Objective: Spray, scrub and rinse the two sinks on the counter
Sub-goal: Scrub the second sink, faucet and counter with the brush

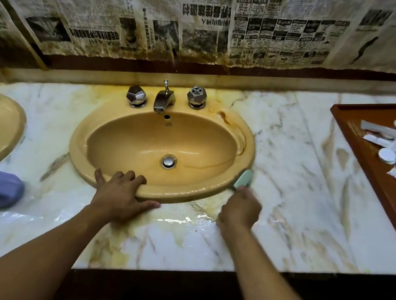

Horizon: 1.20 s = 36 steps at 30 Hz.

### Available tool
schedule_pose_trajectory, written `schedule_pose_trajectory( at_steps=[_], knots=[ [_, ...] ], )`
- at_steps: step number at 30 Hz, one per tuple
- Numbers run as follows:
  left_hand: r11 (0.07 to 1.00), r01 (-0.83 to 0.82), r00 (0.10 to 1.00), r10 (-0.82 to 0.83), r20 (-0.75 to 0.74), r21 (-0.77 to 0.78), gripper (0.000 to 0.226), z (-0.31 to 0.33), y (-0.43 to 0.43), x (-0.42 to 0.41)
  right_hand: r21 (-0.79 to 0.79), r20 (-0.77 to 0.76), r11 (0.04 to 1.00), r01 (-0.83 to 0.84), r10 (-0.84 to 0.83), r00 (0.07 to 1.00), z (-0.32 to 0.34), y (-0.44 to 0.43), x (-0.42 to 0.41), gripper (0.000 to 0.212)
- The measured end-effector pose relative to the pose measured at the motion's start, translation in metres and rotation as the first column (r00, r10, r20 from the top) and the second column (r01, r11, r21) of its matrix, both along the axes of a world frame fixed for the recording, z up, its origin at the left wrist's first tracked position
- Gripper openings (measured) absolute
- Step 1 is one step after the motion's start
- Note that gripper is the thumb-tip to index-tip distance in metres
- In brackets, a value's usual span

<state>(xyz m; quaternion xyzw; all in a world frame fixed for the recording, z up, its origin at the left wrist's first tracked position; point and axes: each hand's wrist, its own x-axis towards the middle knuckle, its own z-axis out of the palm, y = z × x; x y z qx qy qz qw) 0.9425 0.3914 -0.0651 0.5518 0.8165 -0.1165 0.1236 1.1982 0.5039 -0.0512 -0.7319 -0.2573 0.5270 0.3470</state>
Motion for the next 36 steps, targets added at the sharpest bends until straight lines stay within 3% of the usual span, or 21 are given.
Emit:
schedule_pose_trajectory(
  at_steps=[4,7,9,11,12,14,15,17,19,22,23,26,28,29,32,33,34,36],
  knots=[
    [0.996,0.007,1.0,-0.005,0.029,-0.084,0.103,0.005,0.008,-0.001,0.051,-0.076,0.994,-0.1,0.103,0.992,-0.017,-0.063,-0.011,0.029],
    [0.992,-0.001,0.999,0.008,0.053,-0.122,0.103,0.008,0.013,-0.001,0.037,0.047,0.997,-0.062,0.06,0.997,-0.008,-0.01,0.005,0.031],
    [0.992,-0.007,0.998,0.015,0.064,-0.125,0.103,0.009,0.013,-0.001,0.016,0.049,0.999,-0.041,0.041,0.998,0.001,0.029,0.017,0.033],
    [0.992,-0.008,0.997,0.017,0.07,-0.126,0.103,0.01,0.014,0.0,0.05,0.074,0.988,-0.144,0.14,0.987,0.012,0.043,0.026,0.024],
    [0.992,-0.002,0.997,0.011,0.072,-0.13,0.103,0.012,0.014,0.001,0.103,0.165,0.959,-0.265,0.246,0.955,0.018,0.039,0.029,0.023],
    [0.99,0.009,0.997,0.002,0.074,-0.139,0.105,0.013,0.014,0.0,0.219,0.431,0.77,-0.6,0.475,0.767,0.026,0.014,0.033,0.039],
    [0.99,0.01,0.997,0.0,0.074,-0.142,0.106,0.014,0.015,0.0,0.2,0.547,0.618,-0.76,0.573,0.61,0.027,-0.002,0.032,0.044],
    [0.989,0.008,0.997,0.003,0.073,-0.146,0.108,0.015,0.015,-0.001,-0.011,0.688,0.323,-0.946,0.689,0.228,0.027,-0.026,0.031,0.056],
    [0.99,0.004,0.997,0.006,0.071,-0.143,0.109,0.014,0.017,-0.002,-0.146,0.758,0.268,-0.952,0.649,0.067,0.027,-0.018,0.035,0.06],
    [0.989,-0.003,0.997,0.014,0.078,-0.145,0.11,0.013,0.019,-0.003,-0.169,0.754,0.448,-0.878,0.633,0.177,0.039,0.017,0.05,0.055],
    [0.989,0.002,0.997,0.01,0.08,-0.147,0.11,0.014,0.019,-0.004,-0.182,0.756,0.433,-0.883,0.636,0.155,0.043,0.019,0.05,0.052],
    [0.988,0.038,0.997,-0.027,0.079,-0.148,0.107,0.014,0.022,-0.006,-0.211,0.756,0.175,-0.962,0.653,-0.047,0.041,-0.016,0.029,0.051],
    [0.987,0.081,0.994,-0.07,0.081,-0.141,0.105,0.013,0.024,-0.009,-0.197,0.732,0.127,-0.972,0.678,-0.06,0.035,-0.029,0.023,0.051],
    [0.986,0.101,0.992,-0.09,0.083,-0.133,0.105,0.012,0.025,-0.011,-0.176,0.737,0.18,-0.968,0.676,-0.008,0.032,-0.021,0.024,0.049],
    [0.982,0.166,0.985,-0.16,0.07,-0.088,0.106,0.01,0.026,-0.015,-0.174,0.724,0.486,-0.857,0.652,0.223,0.037,0.023,0.041,0.043],
    [0.98,0.185,0.982,-0.18,0.063,-0.071,0.106,0.008,0.026,-0.016,-0.18,0.732,0.525,-0.832,0.637,0.243,0.04,0.028,0.046,0.042],
    [0.979,0.197,0.979,-0.194,0.057,-0.053,0.105,0.007,0.025,-0.016,-0.187,0.737,0.503,-0.844,0.64,0.219,0.043,0.025,0.046,0.042],
    [0.979,0.205,0.977,-0.205,0.051,-0.007,0.102,0.005,0.022,-0.017,-0.213,0.736,0.332,-0.919,0.673,0.073,0.047,-0.001,0.034,0.045]
  ],
)
